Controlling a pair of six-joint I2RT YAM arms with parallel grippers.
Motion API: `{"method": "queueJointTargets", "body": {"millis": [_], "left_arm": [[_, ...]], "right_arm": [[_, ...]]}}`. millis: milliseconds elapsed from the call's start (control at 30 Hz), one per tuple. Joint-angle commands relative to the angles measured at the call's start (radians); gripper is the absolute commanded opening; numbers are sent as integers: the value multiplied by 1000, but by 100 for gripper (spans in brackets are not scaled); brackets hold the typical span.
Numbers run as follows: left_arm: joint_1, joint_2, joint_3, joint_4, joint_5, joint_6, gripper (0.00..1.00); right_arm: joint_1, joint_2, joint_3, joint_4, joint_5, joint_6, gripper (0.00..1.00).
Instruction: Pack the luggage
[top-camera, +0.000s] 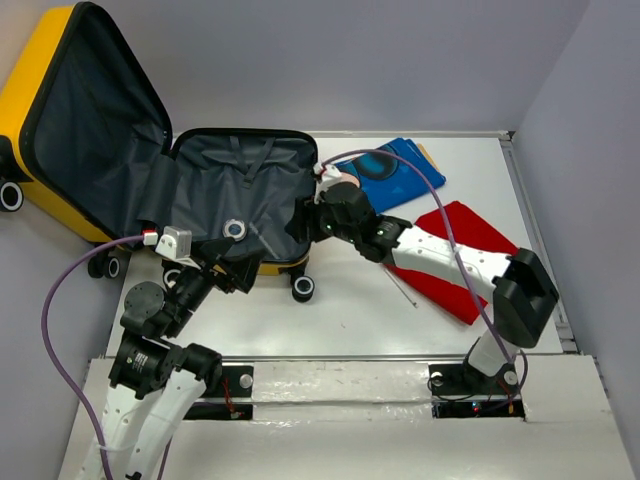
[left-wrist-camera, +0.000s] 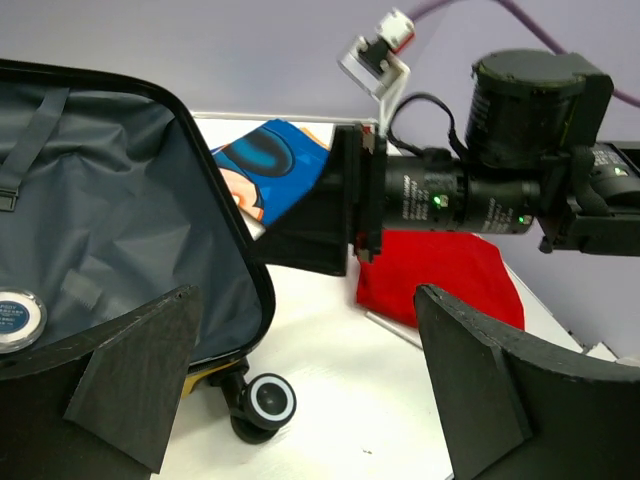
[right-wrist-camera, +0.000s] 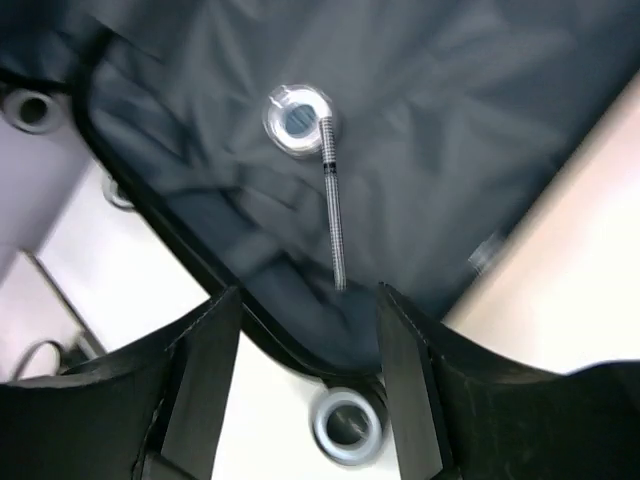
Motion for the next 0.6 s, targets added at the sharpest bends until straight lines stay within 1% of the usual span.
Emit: {"method": "queueJointTargets", "body": {"millis": [0, 33, 67, 100, 133, 167, 200, 267, 300, 333, 400, 467, 500, 567], "left_arm": [[8, -3, 6, 55, 21, 4, 99], [7, -7, 6, 55, 19, 4, 99], [5, -11, 6, 55, 18, 4, 99], [1, -11, 6, 55, 18, 4, 99], [0, -12, 6, 55, 18, 4, 99], [-3, -12, 6, 55, 21, 4, 99], [-4, -11, 6, 55, 21, 5, 99], [-9, -15, 6, 55, 19, 5, 99], [-10, -14, 6, 55, 19, 5, 99], [-12, -12, 8, 55, 19, 4, 99], [-18, -9, 6, 55, 21, 5, 99], [-23, -9, 6, 57, 22, 4, 99], [-24, -8, 6, 57, 24, 5, 99], [-24, -9, 5, 57, 24, 5, 99]], "right_arm": [[-66, -158, -175, -1, 66, 12, 56], [-106, -233, -302, -29, 69, 44, 51], [-107, -270, -363, -46, 74, 61, 46], [-149, -305, -421, -62, 76, 92, 42], [-159, -339, -472, -85, 92, 92, 39], [-159, -398, -547, -146, 117, 116, 35], [-172, -425, -578, -177, 157, 124, 35], [-183, -492, -656, -265, 177, 158, 33], [-199, -512, -656, -282, 186, 170, 32], [-221, -531, -703, -294, 189, 181, 32], [-245, -572, -739, -319, 188, 204, 34], [-281, -583, -767, -334, 200, 207, 38], [-292, -583, -770, -330, 177, 199, 43], [-307, -563, -765, -329, 169, 199, 47]]}}
